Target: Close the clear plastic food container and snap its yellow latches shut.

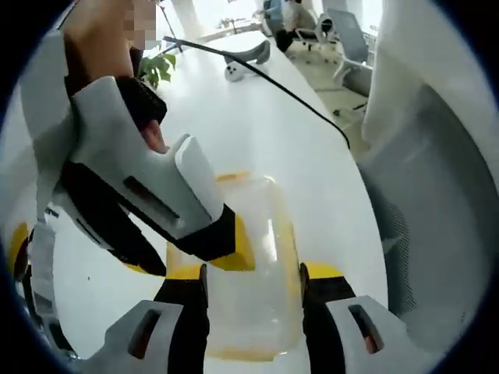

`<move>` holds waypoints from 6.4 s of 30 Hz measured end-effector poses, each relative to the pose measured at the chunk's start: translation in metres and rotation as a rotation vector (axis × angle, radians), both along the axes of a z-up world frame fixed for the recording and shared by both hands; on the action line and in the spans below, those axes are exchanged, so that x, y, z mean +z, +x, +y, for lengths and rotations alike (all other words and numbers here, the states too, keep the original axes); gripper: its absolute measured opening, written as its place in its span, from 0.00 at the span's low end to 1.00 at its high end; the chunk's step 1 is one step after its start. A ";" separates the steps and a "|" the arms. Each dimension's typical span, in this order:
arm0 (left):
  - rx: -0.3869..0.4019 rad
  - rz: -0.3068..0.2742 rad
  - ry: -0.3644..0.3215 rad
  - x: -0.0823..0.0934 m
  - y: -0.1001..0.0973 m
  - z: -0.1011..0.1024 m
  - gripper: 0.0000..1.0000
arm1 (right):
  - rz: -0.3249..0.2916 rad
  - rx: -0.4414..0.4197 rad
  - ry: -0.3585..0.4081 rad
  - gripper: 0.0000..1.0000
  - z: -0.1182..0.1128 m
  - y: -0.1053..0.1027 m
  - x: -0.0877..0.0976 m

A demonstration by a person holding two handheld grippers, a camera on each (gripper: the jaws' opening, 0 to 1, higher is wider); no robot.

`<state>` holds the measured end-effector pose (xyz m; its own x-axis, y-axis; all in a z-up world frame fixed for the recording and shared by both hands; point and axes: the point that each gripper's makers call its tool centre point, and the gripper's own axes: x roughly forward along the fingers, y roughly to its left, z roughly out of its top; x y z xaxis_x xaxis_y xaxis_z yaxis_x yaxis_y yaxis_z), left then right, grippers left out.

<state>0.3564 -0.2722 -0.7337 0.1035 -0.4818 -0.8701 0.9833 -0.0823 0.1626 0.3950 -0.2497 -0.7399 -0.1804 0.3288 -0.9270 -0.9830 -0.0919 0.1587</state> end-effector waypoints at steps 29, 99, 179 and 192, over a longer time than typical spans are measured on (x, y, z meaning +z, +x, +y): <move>0.085 -0.065 0.111 -0.006 0.003 -0.001 0.42 | 0.030 0.024 -0.065 0.50 -0.001 -0.002 -0.004; 0.383 0.128 -0.307 0.038 0.018 0.013 0.68 | -0.092 -0.182 0.338 0.58 -0.003 -0.014 0.047; 0.511 0.084 -0.439 -0.008 0.031 0.063 0.78 | -0.239 -0.508 0.535 0.73 -0.063 -0.023 0.001; 0.518 0.103 -0.427 -0.016 0.028 0.060 0.72 | -0.259 -0.510 0.530 0.69 -0.062 -0.020 -0.001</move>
<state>0.3846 -0.2120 -0.7492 0.3401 -0.6960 -0.6324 0.8908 0.4539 -0.0203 0.3751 -0.3114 -0.7413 0.3128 0.7242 -0.6146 -0.9239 0.3820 -0.0202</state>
